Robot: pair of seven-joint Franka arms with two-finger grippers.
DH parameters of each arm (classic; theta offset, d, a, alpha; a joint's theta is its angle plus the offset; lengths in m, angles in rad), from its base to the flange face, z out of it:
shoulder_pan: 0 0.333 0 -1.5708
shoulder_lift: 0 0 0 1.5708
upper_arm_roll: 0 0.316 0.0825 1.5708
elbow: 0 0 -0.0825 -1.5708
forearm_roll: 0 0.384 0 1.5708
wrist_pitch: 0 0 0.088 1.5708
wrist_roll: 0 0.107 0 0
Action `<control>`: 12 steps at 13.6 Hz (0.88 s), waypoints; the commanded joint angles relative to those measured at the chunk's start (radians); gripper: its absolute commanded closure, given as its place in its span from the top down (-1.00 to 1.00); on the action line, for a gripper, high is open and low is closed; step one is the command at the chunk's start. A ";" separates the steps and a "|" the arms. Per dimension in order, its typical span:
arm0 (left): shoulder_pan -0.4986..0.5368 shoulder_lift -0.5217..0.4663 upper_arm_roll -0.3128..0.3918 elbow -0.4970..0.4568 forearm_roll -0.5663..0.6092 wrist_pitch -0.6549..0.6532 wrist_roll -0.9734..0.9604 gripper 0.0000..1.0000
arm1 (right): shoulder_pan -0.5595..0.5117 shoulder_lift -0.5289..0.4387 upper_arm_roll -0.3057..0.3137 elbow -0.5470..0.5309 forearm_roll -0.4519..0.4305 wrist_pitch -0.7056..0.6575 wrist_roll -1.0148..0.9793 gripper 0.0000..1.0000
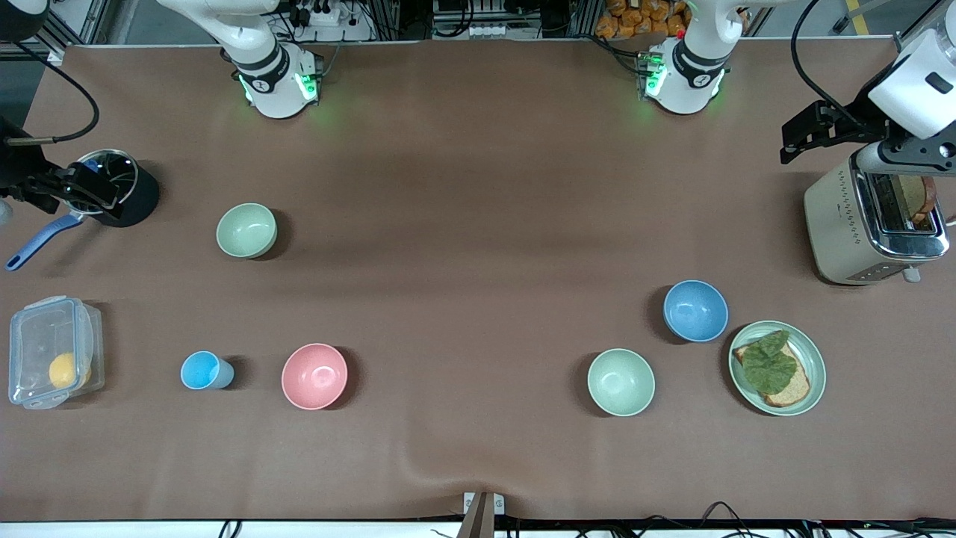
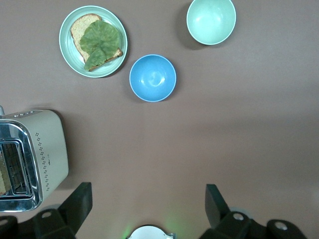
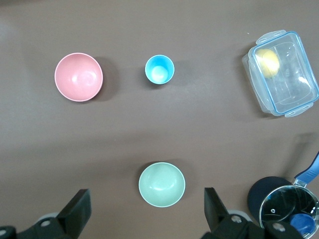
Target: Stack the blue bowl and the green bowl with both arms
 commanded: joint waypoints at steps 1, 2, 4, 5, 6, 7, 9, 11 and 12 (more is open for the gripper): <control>0.007 -0.003 -0.003 0.005 -0.008 -0.002 0.015 1.00 | -0.027 -0.014 0.016 -0.011 -0.014 0.008 -0.016 1.00; 0.008 -0.001 -0.001 0.006 -0.012 -0.003 0.009 1.00 | -0.028 -0.012 0.016 -0.005 -0.012 0.008 -0.018 1.00; 0.005 0.000 -0.001 0.006 -0.006 -0.003 0.004 1.00 | -0.028 -0.006 0.016 -0.001 -0.012 0.008 -0.018 1.00; -0.001 0.000 -0.001 0.006 -0.006 -0.003 0.001 1.00 | -0.027 -0.006 0.016 -0.001 -0.012 0.008 -0.016 1.00; -0.004 0.002 -0.001 0.006 -0.006 -0.003 0.000 1.00 | -0.022 -0.006 0.011 -0.001 -0.012 0.007 -0.014 1.00; -0.002 0.008 -0.001 0.008 -0.006 -0.003 0.001 1.00 | -0.022 -0.004 0.010 -0.001 -0.010 0.005 -0.016 1.00; -0.001 0.016 -0.001 0.008 -0.006 -0.002 0.001 1.00 | -0.019 -0.003 0.011 -0.003 -0.012 -0.002 -0.016 1.00; 0.013 0.023 0.000 0.006 -0.005 0.002 0.015 1.00 | -0.011 0.011 0.014 -0.001 -0.010 -0.002 -0.013 1.00; 0.014 0.037 0.006 0.006 -0.005 0.003 0.017 1.00 | -0.011 0.025 0.014 0.002 -0.007 -0.002 -0.013 1.00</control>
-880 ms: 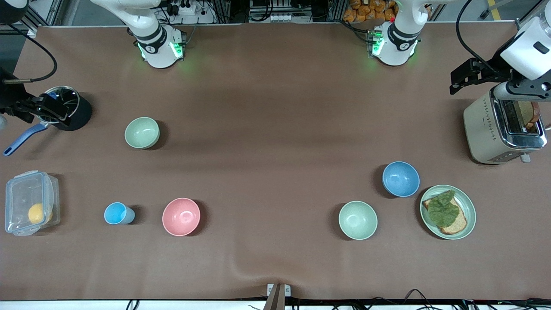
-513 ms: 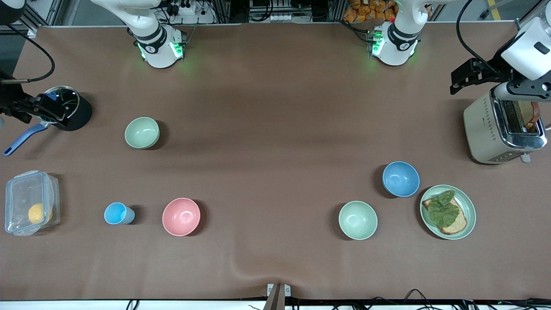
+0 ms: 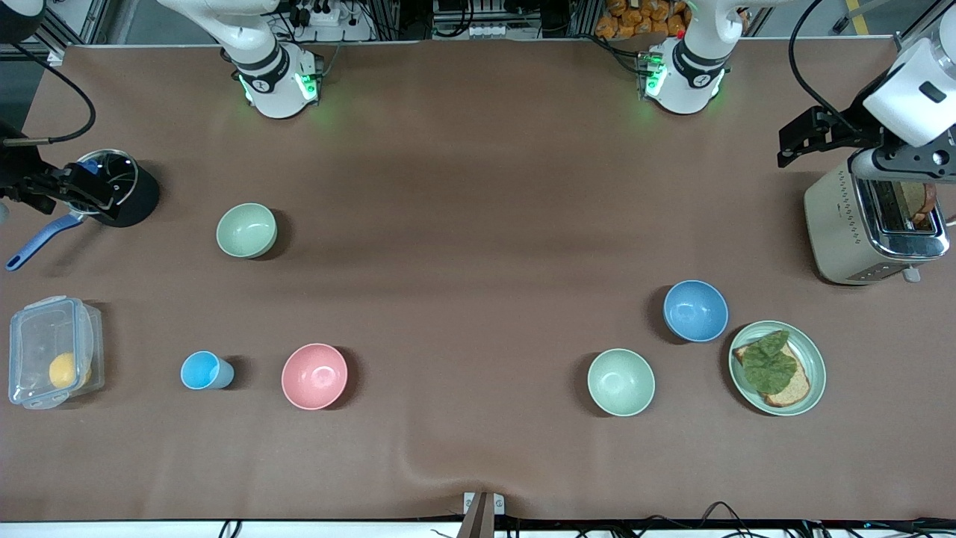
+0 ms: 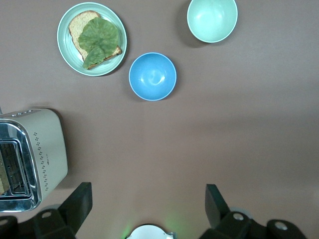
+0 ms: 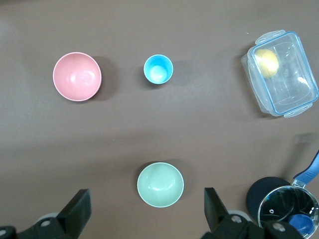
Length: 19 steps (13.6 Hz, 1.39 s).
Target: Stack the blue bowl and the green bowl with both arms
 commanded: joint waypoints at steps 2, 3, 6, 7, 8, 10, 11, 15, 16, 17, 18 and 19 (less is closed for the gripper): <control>0.013 0.049 0.011 0.006 0.000 0.047 0.018 1.00 | -0.009 0.049 0.012 -0.001 -0.005 -0.003 -0.009 1.00; 0.019 0.067 0.012 0.004 -0.002 0.073 0.018 1.00 | -0.020 0.059 0.012 0.000 -0.005 -0.003 -0.012 1.00; 0.050 0.133 0.013 -0.002 -0.002 0.118 0.018 1.00 | -0.039 0.091 0.008 -0.006 -0.010 -0.009 -0.072 1.00; 0.063 0.165 0.013 -0.003 0.000 0.136 0.020 1.00 | -0.064 0.114 0.008 -0.011 -0.008 -0.046 -0.107 1.00; 0.071 0.204 0.014 -0.005 0.000 0.165 0.018 1.00 | -0.091 0.147 0.008 -0.012 0.004 -0.074 -0.134 1.00; 0.092 0.258 0.013 -0.017 0.007 0.232 0.018 1.00 | -0.102 0.165 0.010 -0.056 0.004 -0.048 -0.138 1.00; 0.091 0.281 0.013 -0.031 0.007 0.269 0.018 1.00 | -0.104 0.154 0.012 -0.087 0.007 -0.026 -0.139 1.00; 0.088 0.365 0.011 -0.088 0.058 0.401 0.011 1.00 | -0.095 -0.004 0.012 -0.436 0.059 0.254 -0.141 1.00; 0.086 0.391 0.011 -0.088 0.076 0.414 0.011 1.00 | -0.096 -0.029 0.013 -0.502 0.061 0.306 -0.141 1.00; 0.086 0.414 0.011 -0.089 0.076 0.424 0.011 1.00 | -0.096 -0.044 0.012 -0.552 0.061 0.331 -0.141 1.00; 0.086 0.437 0.009 -0.089 0.076 0.443 0.009 1.00 | -0.098 -0.050 0.012 -0.582 0.061 0.354 -0.142 1.00; 0.086 0.456 0.008 -0.092 0.076 0.461 0.009 1.00 | -0.098 -0.053 0.010 -0.601 0.061 0.368 -0.151 1.00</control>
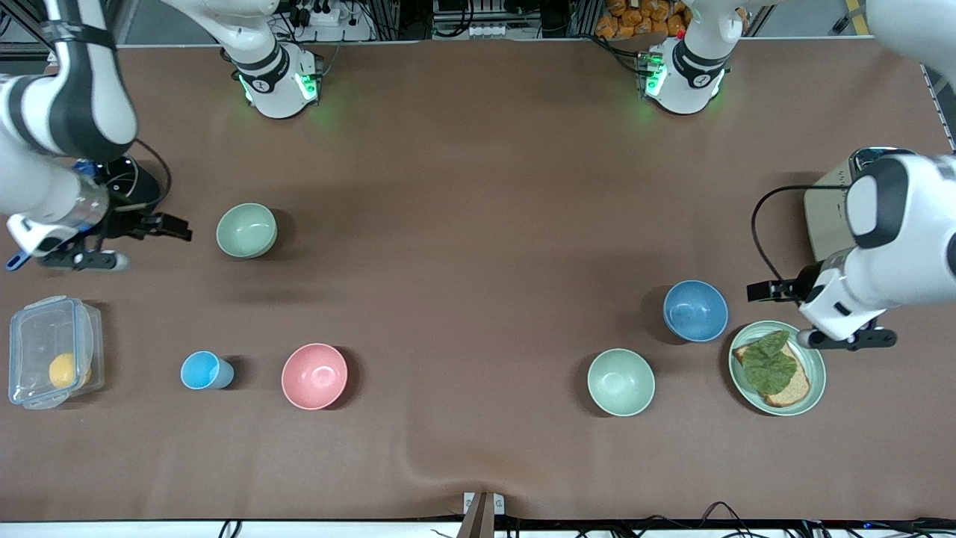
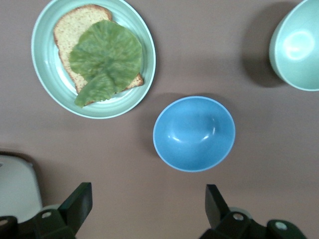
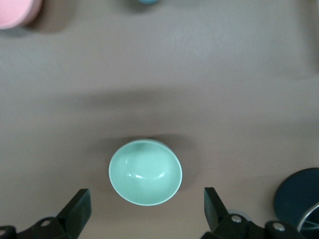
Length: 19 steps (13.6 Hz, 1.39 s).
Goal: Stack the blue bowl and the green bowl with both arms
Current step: 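Reach the right gripper to the green bowl while the left gripper reaches the blue bowl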
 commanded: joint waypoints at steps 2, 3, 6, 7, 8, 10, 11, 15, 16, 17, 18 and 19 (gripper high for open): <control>0.001 0.067 -0.007 -0.004 0.022 0.061 0.006 1.00 | -0.015 -0.072 0.003 -0.142 0.017 0.100 -0.079 1.00; 0.003 0.082 -0.007 -0.009 0.022 0.081 0.007 1.00 | -0.019 -0.080 0.001 -0.183 0.017 0.153 -0.096 1.00; 0.004 0.095 -0.006 -0.081 0.024 0.197 0.004 1.00 | -0.064 -0.084 0.001 -0.314 0.017 0.343 -0.191 1.00; 0.010 0.094 -0.006 -0.102 0.024 0.234 0.004 1.00 | -0.068 -0.080 0.001 -0.338 0.017 0.390 -0.213 1.00; 0.019 0.098 -0.006 -0.128 0.024 0.277 0.004 1.00 | -0.068 -0.074 0.001 -0.355 0.017 0.414 -0.216 1.00; 0.032 0.108 -0.009 -0.182 0.024 0.352 0.003 1.00 | -0.061 -0.066 0.001 -0.412 0.017 0.518 -0.216 0.95; 0.026 0.110 -0.009 -0.197 0.022 0.360 0.003 1.00 | -0.058 -0.049 0.001 -0.439 0.017 0.586 -0.216 0.85; 0.019 0.137 -0.009 -0.214 0.024 0.362 0.003 1.00 | -0.059 0.018 0.001 -0.495 0.017 0.736 -0.217 0.59; 0.019 0.145 -0.009 -0.214 0.024 0.362 0.003 1.00 | -0.059 0.032 0.001 -0.504 0.017 0.767 -0.217 0.58; 0.019 0.153 -0.009 -0.214 0.024 0.362 0.003 1.00 | -0.059 0.047 0.001 -0.512 0.017 0.796 -0.217 0.49; 0.019 0.159 -0.011 -0.218 0.024 0.362 0.003 1.00 | -0.059 0.057 0.001 -0.521 0.017 0.821 -0.217 0.30; 0.019 0.162 -0.011 -0.227 0.024 0.362 0.001 1.00 | -0.059 0.067 0.001 -0.526 0.017 0.833 -0.217 0.02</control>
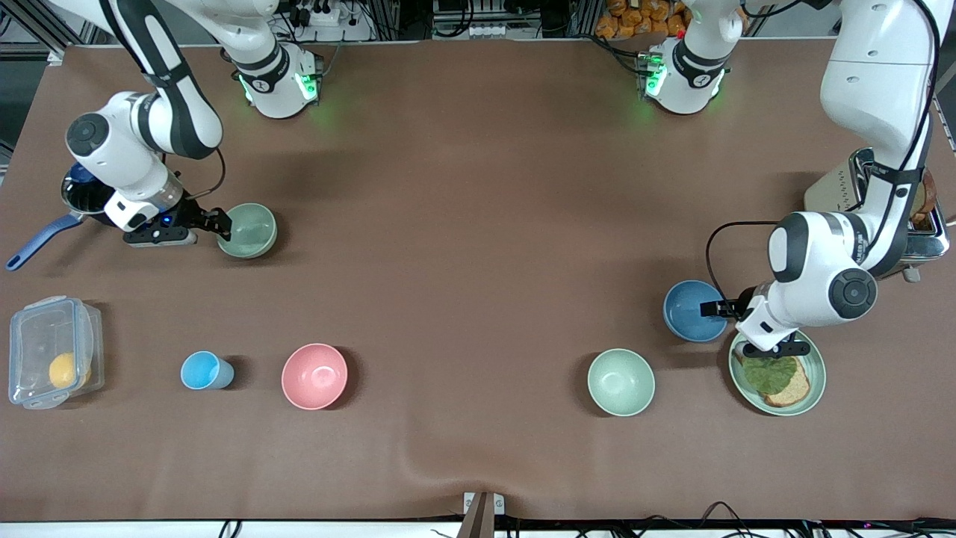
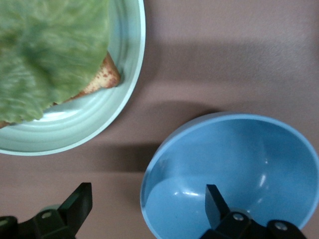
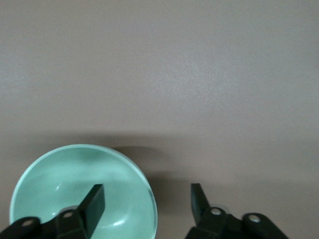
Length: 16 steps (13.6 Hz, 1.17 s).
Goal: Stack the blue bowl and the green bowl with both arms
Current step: 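Grasp the green bowl with the right gripper while the left gripper grasps the blue bowl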
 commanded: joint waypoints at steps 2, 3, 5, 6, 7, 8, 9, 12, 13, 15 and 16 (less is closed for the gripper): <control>0.002 0.017 -0.007 -0.015 0.023 0.014 0.001 0.85 | -0.005 0.045 0.006 -0.041 0.017 0.114 -0.020 -0.47; 0.002 0.017 -0.007 -0.015 0.021 0.014 -0.002 -0.62 | -0.005 0.059 0.006 -0.043 0.017 0.135 -0.020 -0.61; 0.004 0.013 -0.009 -0.009 0.020 0.014 -0.003 -1.00 | -0.005 0.059 0.008 -0.043 0.017 0.133 -0.020 -1.00; 0.004 0.013 -0.009 -0.009 0.020 0.014 -0.003 -1.00 | -0.005 0.057 0.008 -0.043 0.017 0.132 -0.023 -1.00; 0.004 0.013 -0.009 -0.009 0.020 0.014 -0.003 -1.00 | -0.005 0.048 0.009 -0.043 0.017 0.124 -0.026 -1.00; 0.004 0.013 -0.009 -0.009 0.018 0.014 -0.005 -1.00 | -0.005 0.034 0.011 -0.041 0.017 0.101 -0.023 -1.00; 0.004 0.010 -0.009 -0.007 0.014 0.014 -0.003 -1.00 | -0.005 0.022 0.014 -0.037 0.017 0.057 -0.019 -1.00; 0.010 -0.007 -0.010 -0.003 0.009 0.014 -0.003 -1.00 | -0.002 -0.022 0.020 -0.018 0.020 -0.052 0.007 -1.00; 0.014 -0.016 -0.012 -0.003 0.009 0.014 -0.003 -1.00 | 0.011 -0.030 0.023 -0.006 0.031 -0.093 0.065 -1.00; 0.016 -0.050 -0.012 -0.003 0.009 0.014 0.006 -1.00 | 0.069 -0.059 0.023 0.016 0.051 -0.173 0.162 -1.00; 0.017 -0.071 -0.012 -0.004 0.008 0.014 0.006 -1.00 | 0.089 -0.076 0.023 0.025 0.060 -0.199 0.209 -1.00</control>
